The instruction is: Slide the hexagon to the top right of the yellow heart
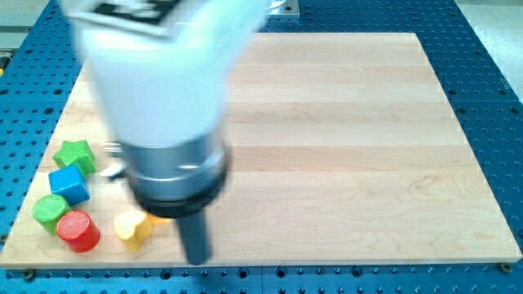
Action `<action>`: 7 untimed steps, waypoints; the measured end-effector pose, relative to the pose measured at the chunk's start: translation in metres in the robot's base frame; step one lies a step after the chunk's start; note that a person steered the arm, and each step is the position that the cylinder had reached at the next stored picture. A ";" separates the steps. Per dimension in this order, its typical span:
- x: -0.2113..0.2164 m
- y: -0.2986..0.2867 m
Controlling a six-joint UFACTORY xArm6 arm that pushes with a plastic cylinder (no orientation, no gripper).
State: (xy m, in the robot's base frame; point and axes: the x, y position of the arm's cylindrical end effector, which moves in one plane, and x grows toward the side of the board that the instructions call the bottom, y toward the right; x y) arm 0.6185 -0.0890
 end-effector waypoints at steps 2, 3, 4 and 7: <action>-0.003 -0.048; -0.009 -0.042; -0.013 -0.021; -0.044 -0.022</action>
State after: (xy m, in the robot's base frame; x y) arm 0.5741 -0.1112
